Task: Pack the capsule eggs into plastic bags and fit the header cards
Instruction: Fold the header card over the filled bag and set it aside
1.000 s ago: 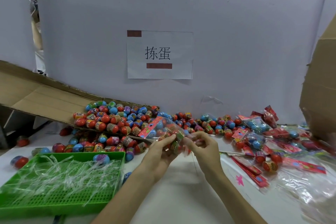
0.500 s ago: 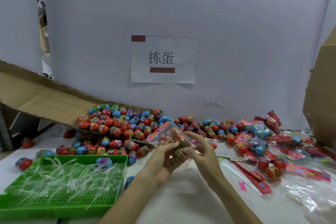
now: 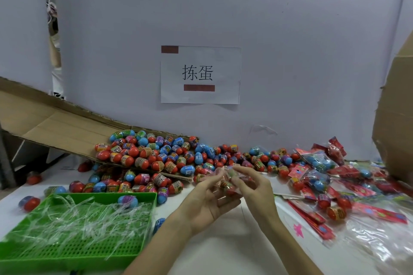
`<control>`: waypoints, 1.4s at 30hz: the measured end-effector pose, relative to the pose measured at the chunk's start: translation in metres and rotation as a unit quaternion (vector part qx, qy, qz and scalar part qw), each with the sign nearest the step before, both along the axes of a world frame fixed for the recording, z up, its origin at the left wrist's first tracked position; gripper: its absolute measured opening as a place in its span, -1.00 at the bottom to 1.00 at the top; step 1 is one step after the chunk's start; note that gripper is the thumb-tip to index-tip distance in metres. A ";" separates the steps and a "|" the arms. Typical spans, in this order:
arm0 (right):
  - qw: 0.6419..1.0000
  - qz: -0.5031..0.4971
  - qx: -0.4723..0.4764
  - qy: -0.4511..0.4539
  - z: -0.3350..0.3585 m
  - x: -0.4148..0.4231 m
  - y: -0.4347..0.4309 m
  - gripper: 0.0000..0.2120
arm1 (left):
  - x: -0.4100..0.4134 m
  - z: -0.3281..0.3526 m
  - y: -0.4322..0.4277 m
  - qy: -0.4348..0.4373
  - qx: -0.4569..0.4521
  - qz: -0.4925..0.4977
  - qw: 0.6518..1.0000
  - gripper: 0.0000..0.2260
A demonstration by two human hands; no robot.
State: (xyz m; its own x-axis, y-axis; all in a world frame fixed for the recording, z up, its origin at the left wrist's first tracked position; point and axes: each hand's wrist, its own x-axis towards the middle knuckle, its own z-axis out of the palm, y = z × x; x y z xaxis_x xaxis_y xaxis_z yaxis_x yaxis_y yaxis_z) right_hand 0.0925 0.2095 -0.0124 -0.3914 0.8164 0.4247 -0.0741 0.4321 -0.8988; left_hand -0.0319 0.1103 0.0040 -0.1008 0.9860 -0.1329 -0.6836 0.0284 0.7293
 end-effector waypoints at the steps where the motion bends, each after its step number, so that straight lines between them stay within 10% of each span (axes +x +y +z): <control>1: 1.000 -0.018 -0.006 0.004 -0.002 0.001 0.003 -0.83 | -0.001 0.000 0.000 -0.002 0.000 -0.008 1.000 -0.63; 16: 1.000 0.013 -0.013 0.017 0.012 0.009 0.002 -0.71 | -0.010 -0.006 0.005 -0.070 -0.006 -0.025 0.997 -0.57; 24: 0.993 -0.081 0.044 0.076 0.014 0.016 0.012 -0.89 | 0.006 0.001 0.002 0.079 -0.100 -0.029 0.991 -0.34; 31: 0.985 -0.084 -0.027 0.147 0.024 0.028 0.020 -0.88 | 0.012 -0.011 0.007 0.332 -0.034 0.263 0.905 -0.56; 42: 0.989 0.029 -0.108 0.095 0.025 0.021 0.007 -0.86 | 0.003 -0.008 0.007 0.327 0.059 0.234 0.914 -0.79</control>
State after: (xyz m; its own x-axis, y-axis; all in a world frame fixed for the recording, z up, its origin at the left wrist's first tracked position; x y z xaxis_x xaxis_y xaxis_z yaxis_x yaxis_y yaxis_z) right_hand 0.1139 0.2167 0.0123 -0.3708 0.8742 0.3135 -0.2692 0.2219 -0.9372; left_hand -0.0293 0.1172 -0.0037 -0.5341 0.8186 0.2112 -0.0181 -0.2608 0.9652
